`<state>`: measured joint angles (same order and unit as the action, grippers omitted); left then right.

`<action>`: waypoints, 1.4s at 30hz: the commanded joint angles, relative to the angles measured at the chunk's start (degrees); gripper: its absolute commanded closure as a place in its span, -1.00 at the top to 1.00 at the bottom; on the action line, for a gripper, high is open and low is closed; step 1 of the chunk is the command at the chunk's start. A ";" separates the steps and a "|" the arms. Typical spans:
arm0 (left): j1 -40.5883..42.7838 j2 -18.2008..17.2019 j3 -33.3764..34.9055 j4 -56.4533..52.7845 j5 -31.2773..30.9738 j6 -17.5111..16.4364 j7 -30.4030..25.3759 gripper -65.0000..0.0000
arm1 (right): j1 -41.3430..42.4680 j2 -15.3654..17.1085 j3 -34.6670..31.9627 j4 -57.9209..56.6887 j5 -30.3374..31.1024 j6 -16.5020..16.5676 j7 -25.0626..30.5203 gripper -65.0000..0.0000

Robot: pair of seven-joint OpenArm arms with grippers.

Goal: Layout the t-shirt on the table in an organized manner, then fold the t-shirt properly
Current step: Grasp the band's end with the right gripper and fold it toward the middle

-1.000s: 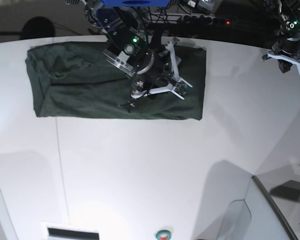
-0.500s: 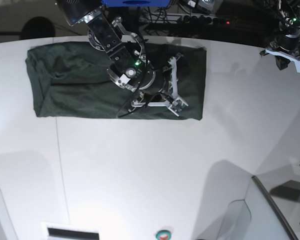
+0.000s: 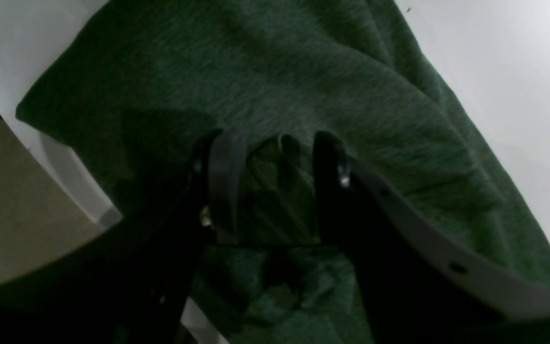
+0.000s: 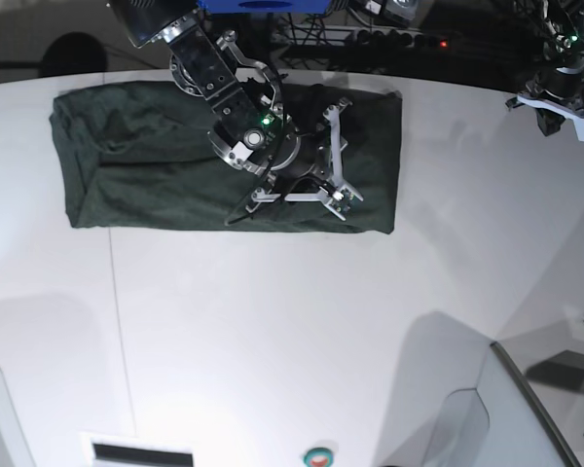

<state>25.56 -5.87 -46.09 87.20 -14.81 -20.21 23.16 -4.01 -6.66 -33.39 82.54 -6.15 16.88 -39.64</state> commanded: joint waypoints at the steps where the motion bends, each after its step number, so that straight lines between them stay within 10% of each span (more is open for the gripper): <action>1: 0.33 -0.77 -0.55 -0.03 -0.27 -0.14 -1.05 -1.00 | 0.89 -0.60 -0.24 -0.04 0.39 -0.40 0.82 -0.34; 7: 0.33 -0.86 -0.64 -1.09 -0.27 -0.14 -1.05 -1.00 | 0.71 -0.60 -0.24 -0.48 0.39 -0.40 0.82 -0.93; 38: -0.99 -0.86 -0.20 -1.09 -0.18 -0.14 -1.05 -1.00 | -14.85 7.05 6.27 15.17 0.39 -0.58 -4.10 -0.90; 42: -0.99 -0.86 -0.20 -1.09 -0.18 -0.14 -1.05 -1.00 | -15.29 6.96 6.27 16.05 0.39 -0.66 -4.36 -0.45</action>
<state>24.32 -5.89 -45.95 85.21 -14.76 -20.21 23.35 -19.35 0.78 -27.09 97.21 -6.13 16.49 -44.95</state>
